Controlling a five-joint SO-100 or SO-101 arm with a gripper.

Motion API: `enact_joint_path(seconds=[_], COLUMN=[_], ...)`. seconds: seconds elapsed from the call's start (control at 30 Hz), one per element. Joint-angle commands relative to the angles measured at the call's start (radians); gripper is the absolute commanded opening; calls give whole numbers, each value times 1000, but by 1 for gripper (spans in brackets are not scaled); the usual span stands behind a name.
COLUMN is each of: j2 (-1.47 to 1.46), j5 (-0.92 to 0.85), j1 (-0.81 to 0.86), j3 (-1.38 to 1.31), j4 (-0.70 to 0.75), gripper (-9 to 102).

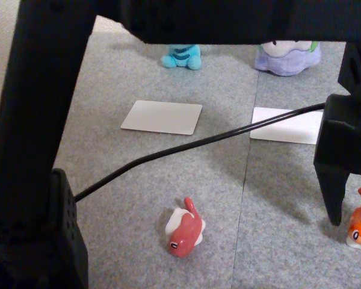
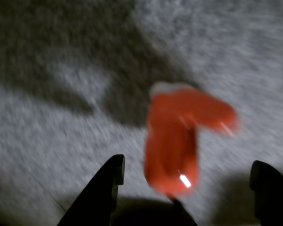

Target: Wooper wants to eat egg sudhi, and Goomy wants to eat shrimp sushi

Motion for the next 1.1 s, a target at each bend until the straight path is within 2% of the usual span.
enact_joint_path(seconds=[0.0, 0.27, 0.4, 0.73, 0.83, 1.07], j2=[-18, -84, -83, 35, 107, 193], j5=[35, 66, 64, 84, 86, 189], j1=[-31, -41, -41, -57, -97, -253], j3=[-46, -46, -46, -46, -46, -48], j4=[-28, -66, -66, 11, 63, 71], gripper=[30, 15, 4, 4, 4, 4])
